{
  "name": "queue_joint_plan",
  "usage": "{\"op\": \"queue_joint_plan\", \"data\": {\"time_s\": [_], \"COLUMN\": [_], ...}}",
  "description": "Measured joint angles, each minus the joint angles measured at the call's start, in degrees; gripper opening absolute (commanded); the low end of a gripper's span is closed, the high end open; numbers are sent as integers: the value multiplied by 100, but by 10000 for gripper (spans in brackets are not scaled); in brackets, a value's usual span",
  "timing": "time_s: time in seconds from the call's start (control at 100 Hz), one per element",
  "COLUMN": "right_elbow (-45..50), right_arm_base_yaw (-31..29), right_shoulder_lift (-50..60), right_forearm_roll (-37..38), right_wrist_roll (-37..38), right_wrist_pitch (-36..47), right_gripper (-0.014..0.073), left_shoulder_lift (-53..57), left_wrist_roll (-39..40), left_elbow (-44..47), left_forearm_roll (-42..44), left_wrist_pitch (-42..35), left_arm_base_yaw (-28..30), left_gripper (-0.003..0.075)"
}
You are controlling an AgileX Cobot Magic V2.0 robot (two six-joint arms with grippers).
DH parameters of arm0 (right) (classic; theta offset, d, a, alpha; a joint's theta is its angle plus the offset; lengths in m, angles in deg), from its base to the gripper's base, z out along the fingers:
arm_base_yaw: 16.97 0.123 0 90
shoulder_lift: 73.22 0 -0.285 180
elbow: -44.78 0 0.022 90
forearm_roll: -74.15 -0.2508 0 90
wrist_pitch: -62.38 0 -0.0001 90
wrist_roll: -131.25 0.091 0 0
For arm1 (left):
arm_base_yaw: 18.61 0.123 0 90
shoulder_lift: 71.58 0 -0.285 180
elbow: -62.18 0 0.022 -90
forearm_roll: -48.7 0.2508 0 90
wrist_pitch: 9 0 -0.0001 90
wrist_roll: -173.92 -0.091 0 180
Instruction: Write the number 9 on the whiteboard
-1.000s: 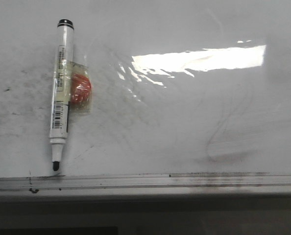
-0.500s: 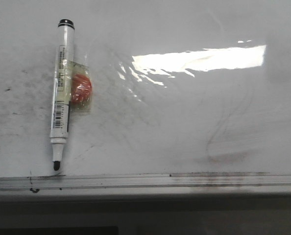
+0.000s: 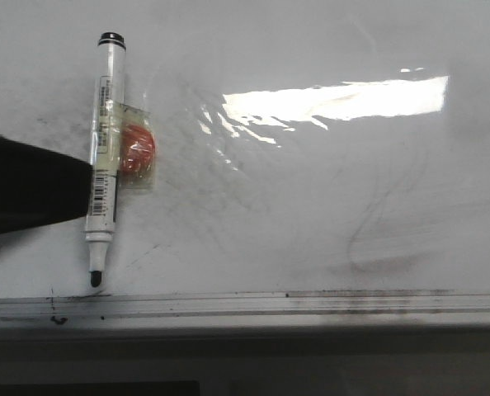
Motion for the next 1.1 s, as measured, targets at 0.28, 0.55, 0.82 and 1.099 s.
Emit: {"op": "queue_joint_plan", "data": {"time_s": [0.28, 0.55, 0.82, 1.099], "right_elbow": [0, 0, 0, -127], "right_arm_base_yaw": [0, 43, 418, 1351], "right_shoulder_lift": [0, 0, 0, -180], "right_forearm_roll": [0, 0, 0, 180], "right_wrist_roll": [0, 0, 0, -49], "right_wrist_pitch": [-14, -30, -39, -363], "right_gripper": [-63, -63, -63, -63], "left_shoulder_lift": [-803, -1106, -1519, -1621], "left_wrist_roll": [0, 0, 0, 24], "left_elbow": [-22, -36, -81, -111], "left_forearm_roll": [-265, -254, -448, -472], "left_wrist_pitch": [-756, -931, -1202, -1298], "left_arm_base_yaw": [3, -12, -63, -89], "left_gripper": [400, 270, 92, -20]}}
